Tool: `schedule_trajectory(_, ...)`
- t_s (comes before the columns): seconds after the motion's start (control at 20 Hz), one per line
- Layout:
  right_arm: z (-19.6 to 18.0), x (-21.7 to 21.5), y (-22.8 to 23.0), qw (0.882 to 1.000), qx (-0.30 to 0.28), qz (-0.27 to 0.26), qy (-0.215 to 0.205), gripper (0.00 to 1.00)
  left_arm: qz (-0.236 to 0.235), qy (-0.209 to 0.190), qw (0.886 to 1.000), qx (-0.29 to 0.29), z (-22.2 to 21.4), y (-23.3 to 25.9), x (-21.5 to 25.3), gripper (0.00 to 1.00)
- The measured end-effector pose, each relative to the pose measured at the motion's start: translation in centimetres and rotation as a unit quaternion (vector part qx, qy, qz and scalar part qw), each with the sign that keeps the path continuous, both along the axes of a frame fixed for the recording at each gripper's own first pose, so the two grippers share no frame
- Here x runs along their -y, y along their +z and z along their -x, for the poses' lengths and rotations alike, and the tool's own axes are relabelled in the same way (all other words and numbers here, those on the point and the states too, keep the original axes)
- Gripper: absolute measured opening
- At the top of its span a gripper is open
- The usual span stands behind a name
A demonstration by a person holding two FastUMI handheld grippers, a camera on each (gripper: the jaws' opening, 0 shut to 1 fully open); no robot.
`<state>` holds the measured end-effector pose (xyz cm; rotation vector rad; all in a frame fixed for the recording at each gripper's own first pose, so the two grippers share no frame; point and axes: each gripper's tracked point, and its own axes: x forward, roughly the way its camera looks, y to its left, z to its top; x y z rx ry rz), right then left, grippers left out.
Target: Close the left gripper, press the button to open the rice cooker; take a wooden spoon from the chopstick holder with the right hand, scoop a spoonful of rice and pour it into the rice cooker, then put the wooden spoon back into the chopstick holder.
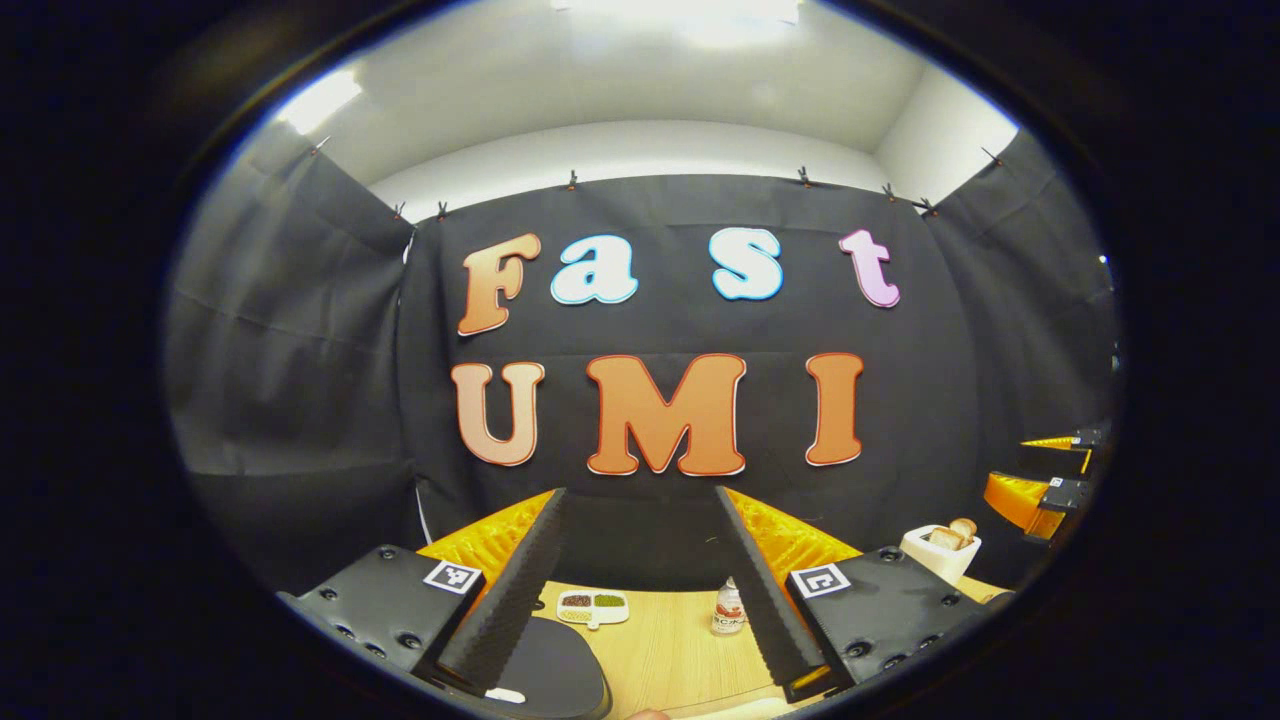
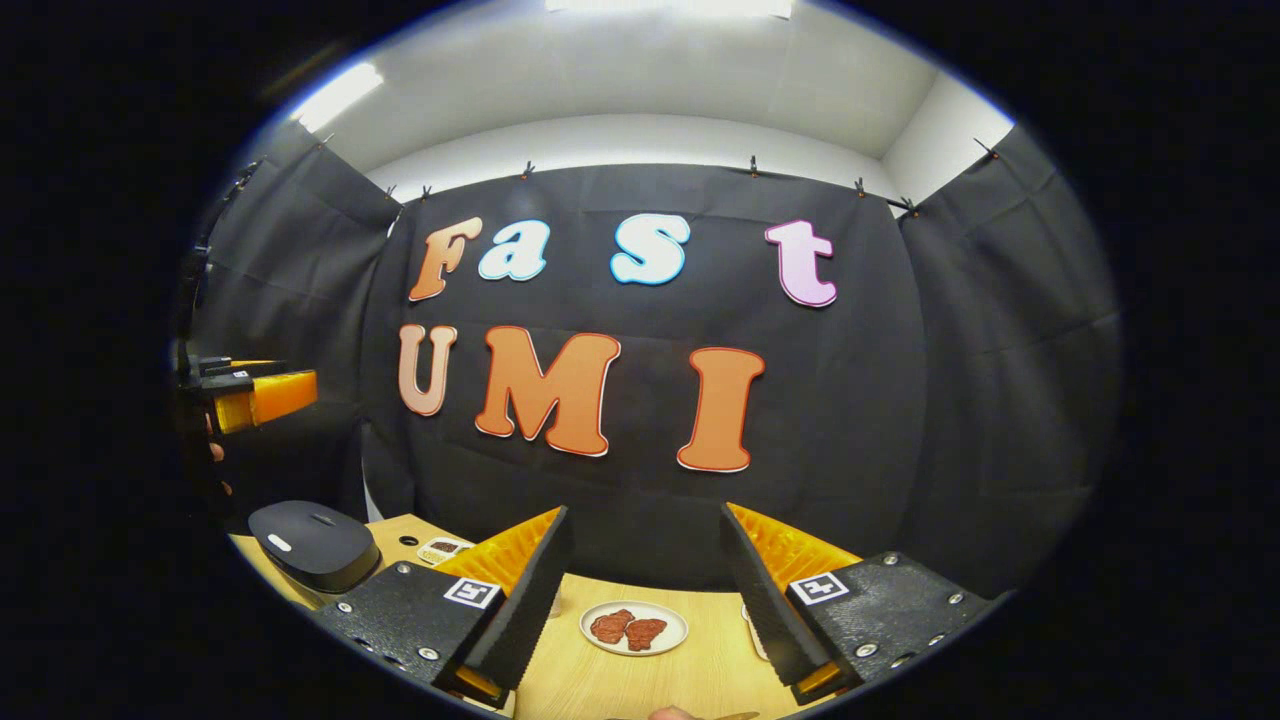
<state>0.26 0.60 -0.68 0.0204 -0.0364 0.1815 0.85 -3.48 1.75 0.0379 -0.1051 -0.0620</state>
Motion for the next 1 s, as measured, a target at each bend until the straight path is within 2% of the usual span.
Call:
schedule_trajectory(0.05,0.0,-0.3,-0.6,1.0,-0.007,-0.002,0.004,0.9,-0.01,-0.002,1.0,-0.003,0.1,-0.5,0.2,0.95)
schedule_trajectory(0.4,-0.3,-0.7,-0.8,1.0,-0.011,-0.01,0.007,0.9,-0.027,-0.014,0.999,-0.032,0.0,-2.5,0.9,1.0)
schedule_trajectory(0.5,-0.6,-0.7,-0.7,1.0,-0.018,-0.015,0.004,0.94,-0.03,-0.008,0.999,-0.033,0.1,-2.4,0.4,1.0)
schedule_trajectory(0.55,-0.7,-0.4,-0.9,1.0,-0.02,-0.017,0.001,0.9,-0.03,-0.005,0.999,-0.034,0.0,-2.6,0.3,1.0)
schedule_trajectory(0.65,-0.8,-0.2,-1.1,0.999,-0.024,-0.021,-0.003,0.9,-0.023,-0.002,0.999,-0.037,0.0,-2.8,0.2,1.0)
schedule_trajectory(0.7,-0.8,-0.3,-1.3,0.999,-0.027,-0.023,-0.005,0.94,-0.02,-0.001,0.999,-0.041,0.0,-3.0,0.1,1.0)
schedule_trajectory(0.75,-0.9,-0.4,-1.5,0.999,-0.029,-0.025,-0.004,0.9,-0.018,-0.001,0.999,-0.045,0.0,-3.3,0.0,1.0)
schedule_trajectory(1.0,-0.5,-0.5,-1.8,0.999,-0.028,-0.017,-0.001,0.9,-0.029,0.009,0.998,-0.051,-0.3,-4.1,-0.7,1.0)
